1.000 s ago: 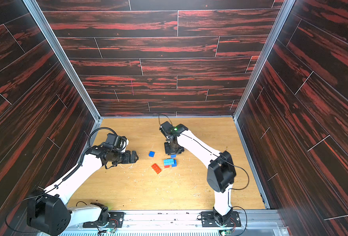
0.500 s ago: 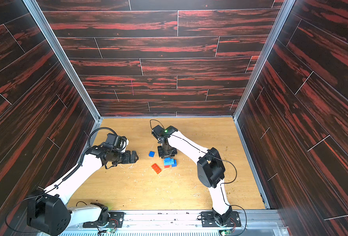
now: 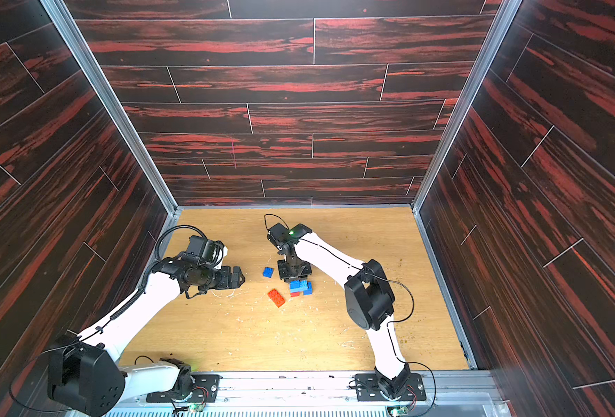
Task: Assemble a giraffe with lego
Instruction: Assemble the lego brick with the lego brick.
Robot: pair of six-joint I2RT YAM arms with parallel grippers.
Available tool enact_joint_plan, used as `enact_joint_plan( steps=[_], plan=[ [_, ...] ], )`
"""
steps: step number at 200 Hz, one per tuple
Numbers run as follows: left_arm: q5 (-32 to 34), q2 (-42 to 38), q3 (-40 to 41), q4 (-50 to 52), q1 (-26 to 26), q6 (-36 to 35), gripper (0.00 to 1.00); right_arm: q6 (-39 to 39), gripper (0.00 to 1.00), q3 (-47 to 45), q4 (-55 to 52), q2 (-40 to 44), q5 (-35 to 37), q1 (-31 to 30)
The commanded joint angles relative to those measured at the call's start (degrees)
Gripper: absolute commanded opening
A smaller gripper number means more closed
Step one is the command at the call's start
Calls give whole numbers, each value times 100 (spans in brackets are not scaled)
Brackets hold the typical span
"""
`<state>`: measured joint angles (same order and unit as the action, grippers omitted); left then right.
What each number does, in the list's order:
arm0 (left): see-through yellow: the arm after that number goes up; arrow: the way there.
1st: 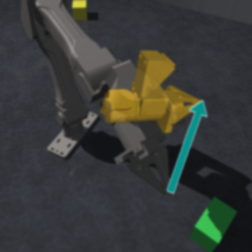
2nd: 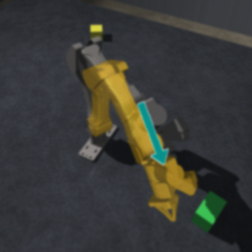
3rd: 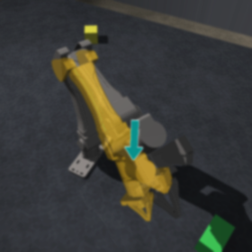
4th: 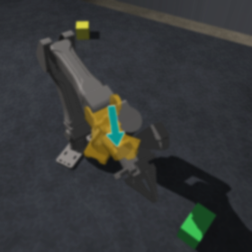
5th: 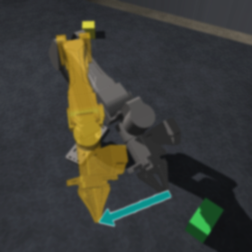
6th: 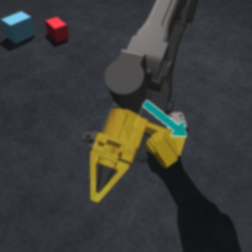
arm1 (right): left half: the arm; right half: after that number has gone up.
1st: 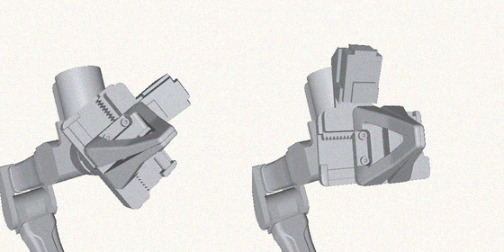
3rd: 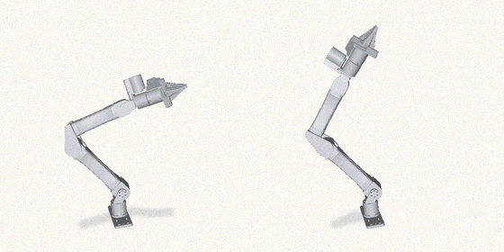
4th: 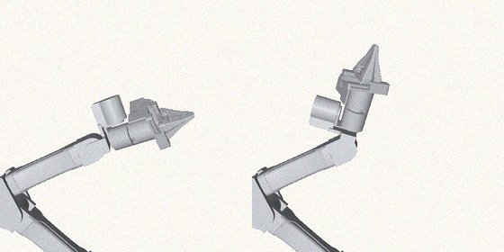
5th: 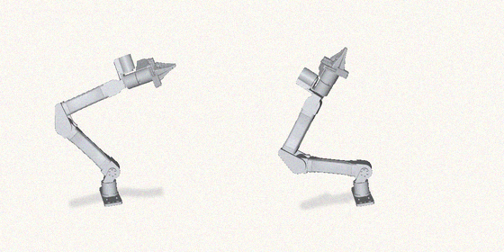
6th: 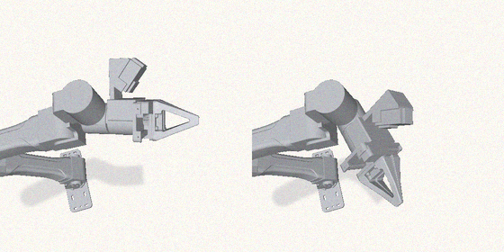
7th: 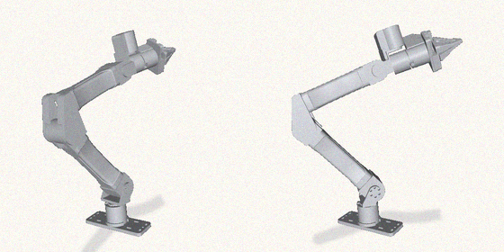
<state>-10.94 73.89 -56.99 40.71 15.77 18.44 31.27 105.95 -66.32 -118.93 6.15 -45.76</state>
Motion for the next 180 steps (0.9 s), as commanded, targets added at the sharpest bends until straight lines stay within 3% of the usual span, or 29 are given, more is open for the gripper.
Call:
enact_joint_plan(
  steps=[1,180],
  plan=[
    [-22,-120,24,170,23,-40,100,81,20,-70,-56,-163,-33,-34],
    [52,-156,18,170,22,-68,100,-37,17,-470,79,-9,-60,-127]
  ],
)
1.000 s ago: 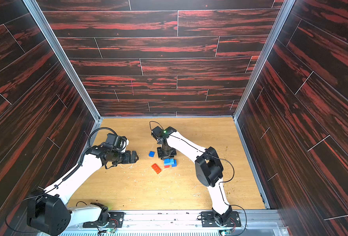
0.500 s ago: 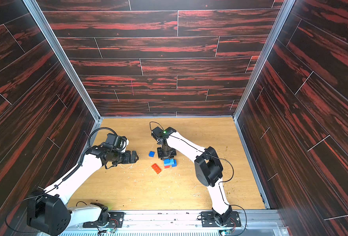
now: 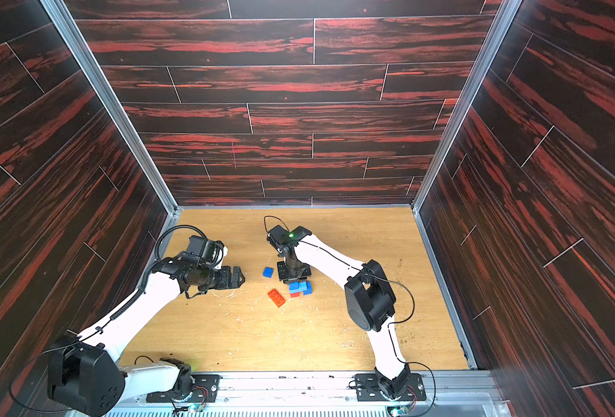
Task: Assemble a giraffe with lego
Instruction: Assemble the lego brick with the lego brick.
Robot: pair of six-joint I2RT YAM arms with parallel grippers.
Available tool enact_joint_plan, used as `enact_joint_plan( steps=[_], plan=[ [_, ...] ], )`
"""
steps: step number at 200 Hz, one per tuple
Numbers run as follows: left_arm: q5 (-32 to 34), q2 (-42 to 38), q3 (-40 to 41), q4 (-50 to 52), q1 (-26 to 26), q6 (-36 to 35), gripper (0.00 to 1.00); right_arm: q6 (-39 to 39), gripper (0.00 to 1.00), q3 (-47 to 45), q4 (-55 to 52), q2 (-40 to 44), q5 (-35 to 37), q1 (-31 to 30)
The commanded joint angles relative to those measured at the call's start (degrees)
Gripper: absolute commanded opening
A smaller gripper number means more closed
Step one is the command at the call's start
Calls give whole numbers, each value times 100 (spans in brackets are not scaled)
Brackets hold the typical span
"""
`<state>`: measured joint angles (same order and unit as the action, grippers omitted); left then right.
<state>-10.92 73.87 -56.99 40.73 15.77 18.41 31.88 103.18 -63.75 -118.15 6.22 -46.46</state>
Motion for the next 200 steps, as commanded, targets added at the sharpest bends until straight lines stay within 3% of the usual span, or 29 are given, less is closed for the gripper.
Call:
enact_joint_plan(
  steps=[1,200],
  plan=[
    [52,-158,15,165,22,-66,100,-100,17,-193,-181,-91,-67,-61],
    [40,-103,-18,165,23,-53,100,-138,14,-417,-460,-532,348,-144]
  ],
)
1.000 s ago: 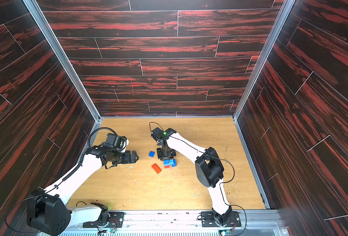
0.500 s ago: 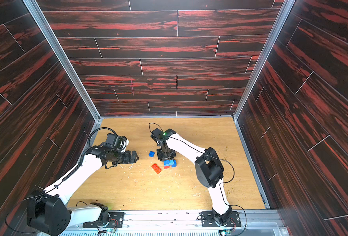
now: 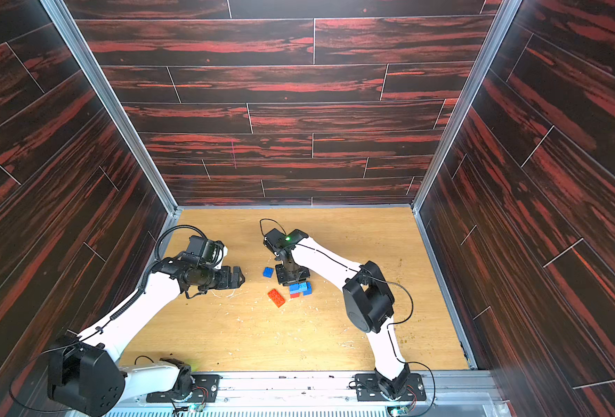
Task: Assemble a giraffe with lego
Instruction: Assemble the lego brick with the lego brick.
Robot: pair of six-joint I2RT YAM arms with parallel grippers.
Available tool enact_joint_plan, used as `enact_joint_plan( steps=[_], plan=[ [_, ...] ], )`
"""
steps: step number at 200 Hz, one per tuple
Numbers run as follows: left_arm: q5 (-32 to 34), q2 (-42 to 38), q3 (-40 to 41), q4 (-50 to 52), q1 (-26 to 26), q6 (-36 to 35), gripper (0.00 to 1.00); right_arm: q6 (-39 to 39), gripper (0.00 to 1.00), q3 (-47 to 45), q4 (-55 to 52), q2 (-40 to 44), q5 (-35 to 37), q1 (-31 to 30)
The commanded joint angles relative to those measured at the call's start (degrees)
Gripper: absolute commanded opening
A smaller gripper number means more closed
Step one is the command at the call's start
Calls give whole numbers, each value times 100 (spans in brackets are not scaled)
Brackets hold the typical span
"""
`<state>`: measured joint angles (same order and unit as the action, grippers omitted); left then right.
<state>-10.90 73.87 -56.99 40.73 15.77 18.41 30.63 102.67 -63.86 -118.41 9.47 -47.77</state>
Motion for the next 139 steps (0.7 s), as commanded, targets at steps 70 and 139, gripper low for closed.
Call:
enact_joint_plan(
  steps=[70,139],
  plan=[
    [41,-78,-23,173,23,-55,100,-189,14,-532,-276,-595,-339,-4],
    [26,-74,-30,173,18,-48,100,-246,14,-371,-744,-714,3,-10]
  ],
)
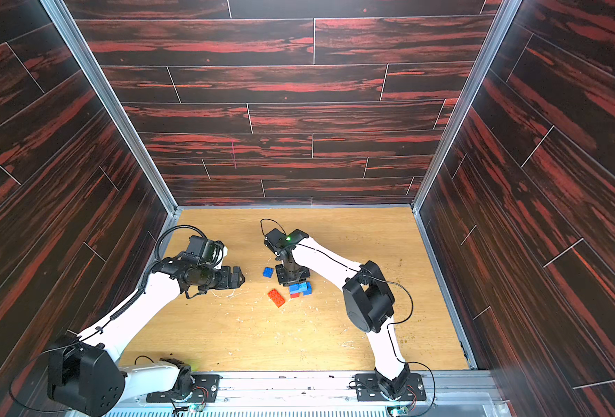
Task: Assemble a giraffe with lego
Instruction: Assemble the lego brick with the lego brick.
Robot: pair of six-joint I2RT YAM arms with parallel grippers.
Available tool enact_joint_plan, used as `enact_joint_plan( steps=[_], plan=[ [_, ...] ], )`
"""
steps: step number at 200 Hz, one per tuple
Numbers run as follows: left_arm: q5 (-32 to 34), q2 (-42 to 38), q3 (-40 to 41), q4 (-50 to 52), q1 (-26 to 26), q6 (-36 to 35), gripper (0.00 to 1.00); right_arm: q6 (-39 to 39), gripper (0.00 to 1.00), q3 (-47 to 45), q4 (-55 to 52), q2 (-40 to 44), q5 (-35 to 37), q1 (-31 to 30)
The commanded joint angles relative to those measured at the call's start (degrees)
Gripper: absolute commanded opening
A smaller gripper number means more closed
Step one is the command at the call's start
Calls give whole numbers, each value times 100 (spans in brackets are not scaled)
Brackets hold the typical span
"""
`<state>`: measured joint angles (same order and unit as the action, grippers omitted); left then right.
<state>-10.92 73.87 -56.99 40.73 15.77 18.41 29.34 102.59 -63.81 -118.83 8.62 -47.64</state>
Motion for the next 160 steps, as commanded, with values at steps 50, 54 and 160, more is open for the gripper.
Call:
enact_joint_plan(
  steps=[50,54,160],
  plan=[
    [54,-109,-5,176,23,-56,100,-84,21,-270,-544,-490,78,-18],
    [47,-109,-13,175,17,-57,100,-86,23,-257,-508,-455,77,-18],
    [96,-110,-1,173,20,-66,100,-295,69,114,12,412,289,9]
  ],
)
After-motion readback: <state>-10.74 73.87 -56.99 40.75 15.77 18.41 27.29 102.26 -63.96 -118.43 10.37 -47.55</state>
